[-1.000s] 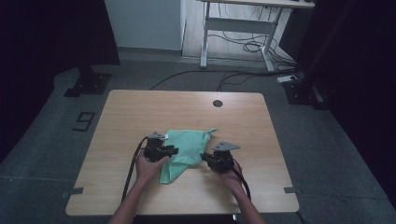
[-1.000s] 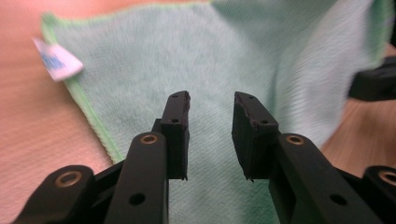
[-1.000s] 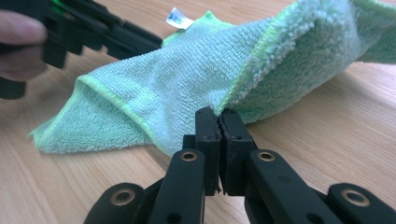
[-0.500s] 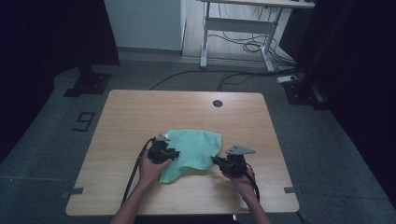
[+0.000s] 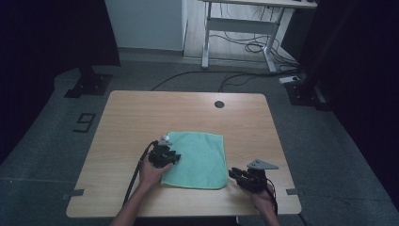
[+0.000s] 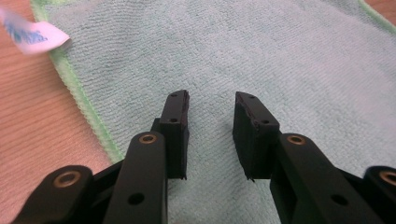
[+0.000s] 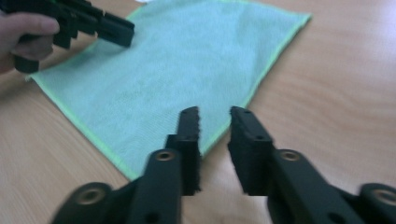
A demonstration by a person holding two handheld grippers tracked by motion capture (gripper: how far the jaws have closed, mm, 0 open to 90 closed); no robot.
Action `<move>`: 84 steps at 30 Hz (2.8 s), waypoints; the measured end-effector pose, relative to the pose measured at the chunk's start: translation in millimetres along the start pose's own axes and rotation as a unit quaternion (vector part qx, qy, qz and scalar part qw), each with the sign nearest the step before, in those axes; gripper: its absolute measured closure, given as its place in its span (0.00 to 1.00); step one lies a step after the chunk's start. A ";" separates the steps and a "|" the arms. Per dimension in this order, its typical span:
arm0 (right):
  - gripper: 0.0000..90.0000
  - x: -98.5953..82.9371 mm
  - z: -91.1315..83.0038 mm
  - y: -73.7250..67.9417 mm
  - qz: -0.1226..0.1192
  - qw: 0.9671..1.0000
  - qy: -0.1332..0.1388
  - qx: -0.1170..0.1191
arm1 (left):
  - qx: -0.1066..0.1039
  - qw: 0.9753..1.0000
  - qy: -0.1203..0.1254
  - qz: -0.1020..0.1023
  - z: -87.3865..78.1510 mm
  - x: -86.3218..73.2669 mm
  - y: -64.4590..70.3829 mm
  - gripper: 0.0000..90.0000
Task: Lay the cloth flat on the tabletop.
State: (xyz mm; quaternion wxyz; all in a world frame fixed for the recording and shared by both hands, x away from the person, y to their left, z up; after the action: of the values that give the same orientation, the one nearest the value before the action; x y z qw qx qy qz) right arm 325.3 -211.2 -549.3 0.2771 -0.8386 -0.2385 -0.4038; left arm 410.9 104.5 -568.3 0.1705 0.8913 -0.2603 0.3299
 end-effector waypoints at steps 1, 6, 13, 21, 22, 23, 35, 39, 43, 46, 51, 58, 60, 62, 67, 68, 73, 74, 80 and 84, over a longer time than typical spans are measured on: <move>0.75 -2.2 0.1 0.1 -0.002 1.000 -0.002 -0.001 | -0.001 1.000 0.000 0.000 -0.2 -0.2 -0.2 0.74; 0.64 -10.1 -0.3 -8.1 -0.016 1.000 0.000 -0.005 | 0.002 1.000 0.005 0.002 -0.4 -1.4 0.3 0.74; 0.62 -20.7 14.9 -21.1 -0.024 0.998 -0.052 -0.003 | 0.004 1.000 0.003 0.001 -1.2 -1.9 0.7 0.73; 0.96 -25.7 18.5 -21.0 -0.035 0.998 -0.060 -0.007 | 0.002 1.000 0.004 0.001 -2.7 -4.1 1.6 0.72; 0.96 -25.3 16.0 -21.1 -0.033 0.998 -0.058 -0.007 | 0.002 1.000 0.006 0.000 -3.1 -4.8 2.0 0.72; 0.96 -24.9 13.5 -21.3 -0.030 0.998 -0.057 -0.006 | 0.002 1.000 0.006 0.002 -3.7 -5.6 2.1 0.72; 0.66 -9.6 0.8 -25.1 -0.054 0.997 -0.022 -0.045 | -0.007 1.000 0.013 0.008 -7.7 -6.5 4.4 0.65; 0.57 14.1 23.4 -28.4 -0.073 0.996 -0.014 -0.039 | 0.000 1.000 0.018 0.004 -5.8 2.9 -2.5 0.63; 0.49 31.7 53.1 -27.1 -0.069 0.997 -0.016 -0.030 | -0.004 1.000 0.013 -0.002 0.5 7.5 -6.7 0.62; 0.45 45.7 84.7 -19.7 -0.070 0.996 -0.027 -0.050 | -0.002 1.000 0.011 -0.004 3.4 7.8 -7.9 0.60; 0.43 56.3 119.0 -13.2 -0.070 0.994 -0.056 -0.055 | -0.003 1.000 0.009 0.002 4.7 5.6 -6.2 0.58; 0.38 46.7 129.5 -11.6 -0.080 0.991 -0.084 -0.072 | -0.006 1.000 0.014 0.008 1.8 -1.1 2.3 0.58; 0.38 43.8 124.3 -10.8 -0.083 0.990 -0.087 -0.071 | -0.014 1.000 0.012 0.008 0.0 -3.4 6.4 0.58; 0.38 38.1 116.8 -9.5 -0.082 0.991 -0.079 -0.068 | -0.025 1.000 0.013 0.011 -1.4 -6.6 11.9 0.58; 0.38 30.8 103.1 -7.7 -0.077 0.991 -0.082 -0.067 | -0.026 0.999 0.029 0.023 -1.9 -2.4 21.0 0.61; 0.38 31.2 102.7 -7.6 -0.075 0.992 -0.083 -0.065 | -0.026 0.999 0.038 0.022 -2.3 1.3 21.4 0.61; 0.40 50.0 103.1 3.3 -0.055 0.996 -0.039 -0.057 | -0.008 0.999 0.044 0.022 3.8 24.6 13.0 0.60; 0.40 52.9 104.7 4.9 -0.054 0.996 -0.038 -0.057 | -0.004 0.999 0.043 0.020 6.5 28.4 10.1 0.59; 0.38 62.0 125.6 15.8 -0.057 0.995 -0.058 -0.066 | 0.013 1.000 0.019 0.015 25.0 32.6 -4.5 0.59; 0.36 60.9 132.6 23.8 -0.053 0.993 -0.071 -0.080 | 0.012 1.000 0.014 0.009 28.4 30.2 -9.7 0.61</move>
State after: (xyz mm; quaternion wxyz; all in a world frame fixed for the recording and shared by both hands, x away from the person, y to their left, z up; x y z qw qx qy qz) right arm 446.7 -130.7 -575.5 0.1698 -0.8707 -0.2686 -0.3754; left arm 450.2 88.2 -569.7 0.1607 0.8862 -0.2616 0.3469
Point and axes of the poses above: each handheld gripper's, and its own axes: z roughly forward along the jaws, x roughly out of its top, y roughly to its right, the point moved 4 cm from there along z, roughly forward along the jaws, and after that the axes turned 4 degrees about x, right-handed, at the moved point
